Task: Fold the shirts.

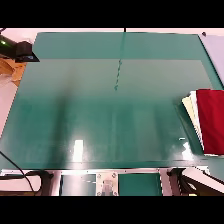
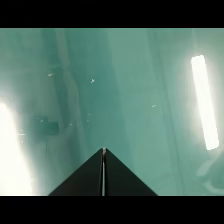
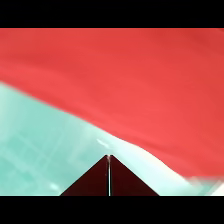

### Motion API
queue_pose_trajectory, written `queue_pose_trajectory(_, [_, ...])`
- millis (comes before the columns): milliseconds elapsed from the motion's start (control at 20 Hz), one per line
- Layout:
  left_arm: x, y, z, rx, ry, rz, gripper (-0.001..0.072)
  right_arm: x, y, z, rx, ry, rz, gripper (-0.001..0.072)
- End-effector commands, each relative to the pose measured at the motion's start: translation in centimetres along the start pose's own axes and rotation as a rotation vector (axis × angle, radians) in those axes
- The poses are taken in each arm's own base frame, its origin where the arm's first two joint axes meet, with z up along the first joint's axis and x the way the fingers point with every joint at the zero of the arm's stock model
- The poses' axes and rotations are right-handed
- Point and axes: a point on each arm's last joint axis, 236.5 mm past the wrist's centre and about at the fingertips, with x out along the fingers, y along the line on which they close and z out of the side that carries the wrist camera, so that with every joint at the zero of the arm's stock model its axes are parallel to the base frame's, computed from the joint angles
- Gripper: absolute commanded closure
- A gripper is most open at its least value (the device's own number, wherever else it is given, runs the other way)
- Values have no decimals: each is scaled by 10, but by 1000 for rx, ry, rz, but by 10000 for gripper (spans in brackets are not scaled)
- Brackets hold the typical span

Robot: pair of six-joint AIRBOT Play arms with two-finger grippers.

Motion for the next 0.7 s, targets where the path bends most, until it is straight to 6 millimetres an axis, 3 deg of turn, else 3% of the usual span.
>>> queue_pose_trajectory(0, [-14, -8, 8, -27, -52, 0, 687, 4, 111, 1, -284, -114, 142, 695])
queue_pose_trajectory(100, [-14, -11, -3, -72, -36, -6, 687, 24, 160, -38, -448, -69, 191, 696])
queue_pose_trajectory(200, [-1, -21, -32, -102, 19, -24, 687, 49, 184, -87, -589, 10, 195, 696])
queue_pose_trajectory(300, [21, -39, -77, -114, 101, -51, 688, 78, 180, -136, -716, 99, 138, 696])
queue_pose_trajectory(500, [66, -78, -163, -143, 211, -86, 687, 123, 145, -234, -880, 238, 104, 696])
queue_pose_trajectory(650, [89, -101, -203, -143, 277, -107, 687, 139, 132, -273, -950, 260, 119, 696])
